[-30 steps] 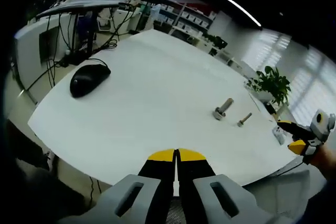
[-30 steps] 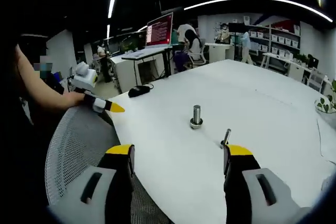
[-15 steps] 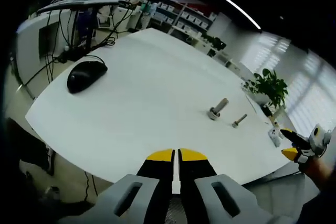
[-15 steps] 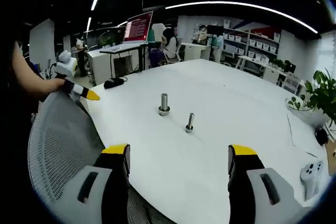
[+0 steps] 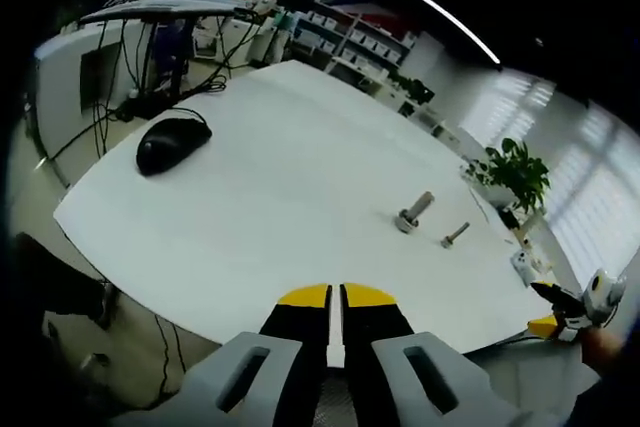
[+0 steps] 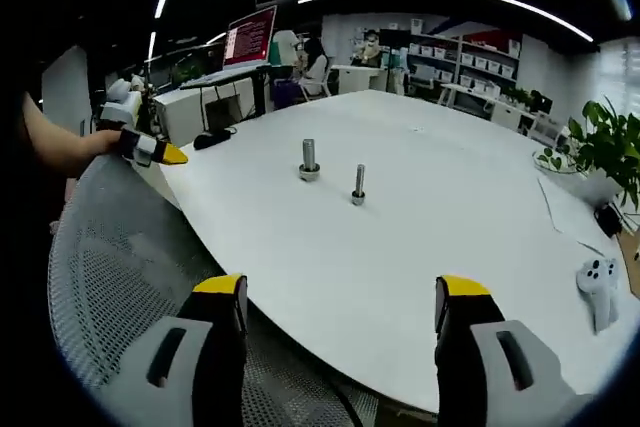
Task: Place the washer onto the threaded stud by aligning its center hole with the stud, sliding it down to the base, and recovering from edge contact or off-axis alignment until the washer reaches the visible bottom stop.
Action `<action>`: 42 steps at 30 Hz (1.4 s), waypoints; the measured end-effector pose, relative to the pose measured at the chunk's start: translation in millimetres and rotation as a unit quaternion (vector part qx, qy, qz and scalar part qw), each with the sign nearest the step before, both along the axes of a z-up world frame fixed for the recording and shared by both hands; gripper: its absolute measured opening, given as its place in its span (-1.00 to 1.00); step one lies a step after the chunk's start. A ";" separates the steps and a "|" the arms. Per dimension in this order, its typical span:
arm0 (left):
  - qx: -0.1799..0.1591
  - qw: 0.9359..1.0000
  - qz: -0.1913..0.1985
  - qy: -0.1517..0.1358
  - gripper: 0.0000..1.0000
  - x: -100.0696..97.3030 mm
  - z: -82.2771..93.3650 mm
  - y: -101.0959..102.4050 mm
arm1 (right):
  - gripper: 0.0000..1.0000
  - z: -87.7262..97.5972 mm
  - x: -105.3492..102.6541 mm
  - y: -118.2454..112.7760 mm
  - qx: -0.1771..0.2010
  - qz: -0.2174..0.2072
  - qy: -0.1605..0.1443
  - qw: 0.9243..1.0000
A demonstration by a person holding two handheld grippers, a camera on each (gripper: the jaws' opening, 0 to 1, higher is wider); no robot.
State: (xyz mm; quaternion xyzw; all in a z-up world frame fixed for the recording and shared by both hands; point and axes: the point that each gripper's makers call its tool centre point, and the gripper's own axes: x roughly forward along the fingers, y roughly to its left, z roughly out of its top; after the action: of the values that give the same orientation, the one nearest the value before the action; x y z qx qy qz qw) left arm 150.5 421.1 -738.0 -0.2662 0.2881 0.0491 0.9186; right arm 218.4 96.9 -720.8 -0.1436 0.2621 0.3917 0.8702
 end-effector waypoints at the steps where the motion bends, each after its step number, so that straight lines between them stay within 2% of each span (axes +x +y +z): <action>1: 0.000 1.000 0.001 0.000 -0.98 -0.4 -0.3 0.4 | 0.53 -1.1 1.4 -2.0 -0.007 -0.002 -0.004 1.000; 3: -0.007 1.000 0.003 -0.004 -0.96 0.1 0.4 -0.1 | 0.53 -5.4 2.1 -5.1 0.001 -0.013 0.004 1.000; 6: -0.006 1.000 0.004 -0.002 -0.95 -0.7 0.1 -0.6 | 0.49 -15.1 -2.6 -8.1 0.031 -0.042 0.050 0.997; 9: -0.011 1.000 0.002 0.000 -0.95 -0.6 -0.6 -2.1 | 0.46 -13.8 0.9 -10.1 0.030 -0.043 0.042 0.998; 12: -0.012 1.000 0.002 0.002 -0.95 -1.2 -1.1 -2.2 | 0.43 -16.3 -1.0 -9.7 0.021 -0.040 0.047 0.998; 18: -0.017 1.000 0.005 -0.004 -0.95 -0.5 0.4 -2.2 | 0.41 -19.9 0.0 -16.2 0.030 -0.068 0.066 0.995; 21: -0.019 1.000 0.005 -0.007 -0.95 0.1 0.7 -2.1 | 0.39 -21.2 0.2 -16.9 0.020 -0.067 0.064 0.996; 23: -0.018 1.000 0.005 -0.006 -0.95 0.1 -0.1 -1.7 | 0.37 -25.9 -0.4 -20.8 0.000 -0.073 0.072 0.995; 25: -0.015 1.000 0.004 -0.004 -0.95 -0.2 0.1 -1.9 | 0.36 -23.8 1.6 -20.4 0.010 -0.075 0.066 0.995; 26: -0.006 1.000 0.003 0.003 -0.95 -1.3 -1.9 -0.6 | 0.35 -19.6 7.0 -22.8 0.017 -0.086 0.048 0.995; 27: -0.001 1.000 -0.001 0.007 -0.96 -1.5 -2.9 -0.9 | 0.34 -19.0 8.1 -24.2 0.018 -0.091 0.046 0.995; 30: -0.005 1.000 -0.003 0.003 -0.96 -0.1 -1.8 -1.8 | 0.34 -23.3 6.8 -24.8 0.010 -0.092 0.059 0.994; 36: -0.007 1.000 -0.004 0.005 -0.95 -0.8 -2.6 -2.3 | 0.30 -21.9 7.1 -26.2 0.012 -0.098 0.055 0.994; 39: -0.016 1.000 0.014 -0.019 -0.83 2.6 4.6 1.0 | 0.25 -17.2 9.3 -28.1 0.022 -0.109 0.044 0.993; 42: -0.011 1.000 0.007 -0.006 -0.83 0.4 1.0 -0.3 | 0.24 -22.1 7.5 -30.4 0.005 -0.109 0.054 0.993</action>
State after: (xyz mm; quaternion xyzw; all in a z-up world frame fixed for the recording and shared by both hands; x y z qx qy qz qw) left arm 150.9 420.8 -737.1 -0.2784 0.2811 0.0510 0.9170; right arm 225.9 66.5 -743.0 -0.0890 0.3205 0.3032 0.8930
